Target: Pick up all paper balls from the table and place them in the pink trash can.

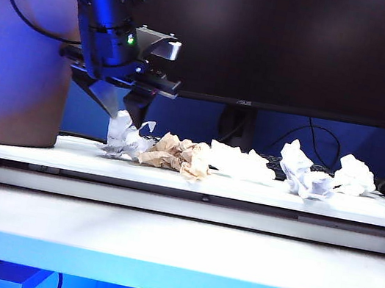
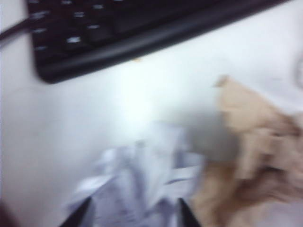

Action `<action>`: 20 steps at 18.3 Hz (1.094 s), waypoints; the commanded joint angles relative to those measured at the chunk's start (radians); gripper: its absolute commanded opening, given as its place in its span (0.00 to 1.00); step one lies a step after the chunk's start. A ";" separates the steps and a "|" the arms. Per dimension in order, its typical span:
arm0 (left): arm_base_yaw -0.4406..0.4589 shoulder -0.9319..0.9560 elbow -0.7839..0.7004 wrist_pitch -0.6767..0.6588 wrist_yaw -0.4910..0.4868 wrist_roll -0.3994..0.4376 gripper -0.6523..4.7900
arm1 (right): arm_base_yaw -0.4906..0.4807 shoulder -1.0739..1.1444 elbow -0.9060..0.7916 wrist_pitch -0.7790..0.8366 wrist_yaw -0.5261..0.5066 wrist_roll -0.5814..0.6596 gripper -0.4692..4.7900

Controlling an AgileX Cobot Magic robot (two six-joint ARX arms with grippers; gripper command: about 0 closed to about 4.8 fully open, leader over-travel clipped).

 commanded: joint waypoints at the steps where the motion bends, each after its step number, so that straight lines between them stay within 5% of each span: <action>1: -0.002 0.005 0.003 0.037 0.087 0.002 0.59 | 0.000 -0.002 -0.003 0.002 -0.003 0.003 0.08; 6: -0.002 0.041 0.003 0.039 0.075 0.003 0.60 | -0.001 -0.002 -0.003 0.003 -0.005 0.003 0.08; 9: -0.002 0.055 0.003 0.043 0.054 0.002 0.86 | -0.001 -0.002 -0.003 0.003 -0.005 0.003 0.08; 12: -0.002 0.055 0.003 0.060 0.052 0.003 0.86 | -0.001 -0.002 -0.002 0.003 -0.004 0.003 0.08; 13: -0.002 0.055 0.003 0.068 0.051 0.003 0.82 | -0.001 -0.002 -0.002 0.003 -0.004 0.003 0.08; 17: -0.002 0.055 0.003 0.081 0.051 0.003 0.36 | -0.001 -0.002 -0.003 0.003 -0.001 0.003 0.08; 19: -0.002 0.055 0.003 0.088 0.043 0.003 0.33 | -0.002 -0.002 -0.003 0.004 -0.001 0.003 0.08; 20: -0.002 0.055 0.003 0.087 0.036 0.003 0.21 | -0.002 -0.002 -0.003 0.006 -0.001 0.003 0.08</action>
